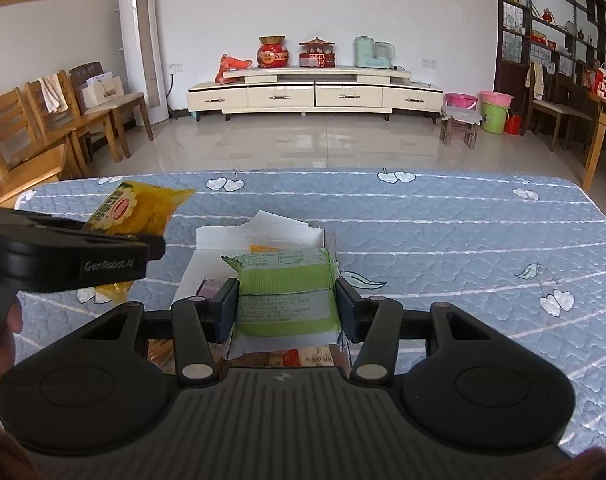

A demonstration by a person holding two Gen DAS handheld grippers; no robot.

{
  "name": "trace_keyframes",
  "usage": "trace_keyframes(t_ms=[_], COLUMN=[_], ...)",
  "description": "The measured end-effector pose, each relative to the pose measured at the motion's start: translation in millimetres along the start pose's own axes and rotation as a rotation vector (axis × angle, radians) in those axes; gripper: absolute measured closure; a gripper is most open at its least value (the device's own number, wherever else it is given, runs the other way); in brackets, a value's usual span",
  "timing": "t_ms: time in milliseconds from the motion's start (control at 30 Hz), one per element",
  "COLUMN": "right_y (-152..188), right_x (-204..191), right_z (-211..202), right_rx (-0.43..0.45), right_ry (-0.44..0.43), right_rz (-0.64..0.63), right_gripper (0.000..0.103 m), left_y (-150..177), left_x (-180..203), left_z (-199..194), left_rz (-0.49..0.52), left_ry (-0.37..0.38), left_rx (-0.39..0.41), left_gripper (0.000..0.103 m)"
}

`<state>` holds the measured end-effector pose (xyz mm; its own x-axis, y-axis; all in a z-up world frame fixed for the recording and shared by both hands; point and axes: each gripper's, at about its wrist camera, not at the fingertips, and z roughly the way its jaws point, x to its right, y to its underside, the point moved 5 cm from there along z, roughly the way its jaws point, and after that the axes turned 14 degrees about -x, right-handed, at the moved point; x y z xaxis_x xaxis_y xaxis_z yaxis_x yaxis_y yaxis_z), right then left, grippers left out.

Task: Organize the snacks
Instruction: 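Lower both held snacks into the tray and open both grippers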

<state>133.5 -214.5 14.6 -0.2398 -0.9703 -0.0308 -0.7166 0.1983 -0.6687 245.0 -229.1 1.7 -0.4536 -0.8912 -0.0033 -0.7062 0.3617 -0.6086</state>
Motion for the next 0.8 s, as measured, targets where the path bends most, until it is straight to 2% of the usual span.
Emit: trace_keyframes(t_ms=[33, 67, 100, 133, 167, 367, 433, 533, 800], right_y=[-0.2, 0.2, 1.7, 3.9, 5.5, 9.0, 9.0, 9.5, 16.2], right_x=[0.1, -0.1, 2.9, 3.9, 4.3, -2.0, -6.4, -13.7, -46.8], right_z=[2.3, 3.4, 2.5, 1.0, -1.2, -25.1, -33.3, -44.5, -61.2], right_rx=[-0.003, -0.003, -0.001, 0.001, 0.007, 0.045, 0.054, 0.066, 0.063], right_ry=[0.001, 0.006, 0.009, 0.011, 0.012, 0.037, 0.045, 0.033, -0.006], right_rz=[0.0, 0.0, 0.002, 0.005, 0.007, -0.005, -0.02, -0.021, -0.041], right_gripper=[0.036, 0.034, 0.028, 0.019, 0.015, 0.012, 0.006, 0.002, 0.0], left_y=[-1.4, -2.0, -1.6, -0.5, 0.5, 9.0, 7.7, 11.9, 37.5], left_x=[0.3, 0.1, -0.5, -1.2, -1.6, -9.4, -16.7, -29.4, -85.7], left_z=[3.2, 5.6, 7.1, 6.7, 5.6, -9.6, -15.6, -30.9, -67.2], left_rz=[-0.001, -0.005, -0.011, -0.016, -0.017, -0.028, -0.044, -0.063, -0.142], left_ry=[0.018, 0.037, 0.047, 0.058, 0.064, 0.043, 0.028, -0.008, -0.092], left_rx=[-0.001, 0.0, -0.003, 0.005, 0.011, 0.016, 0.023, 0.04, 0.059], left_gripper=[0.066, 0.057, 0.044, 0.043, 0.043, 0.042, 0.04, 0.036, 0.034])
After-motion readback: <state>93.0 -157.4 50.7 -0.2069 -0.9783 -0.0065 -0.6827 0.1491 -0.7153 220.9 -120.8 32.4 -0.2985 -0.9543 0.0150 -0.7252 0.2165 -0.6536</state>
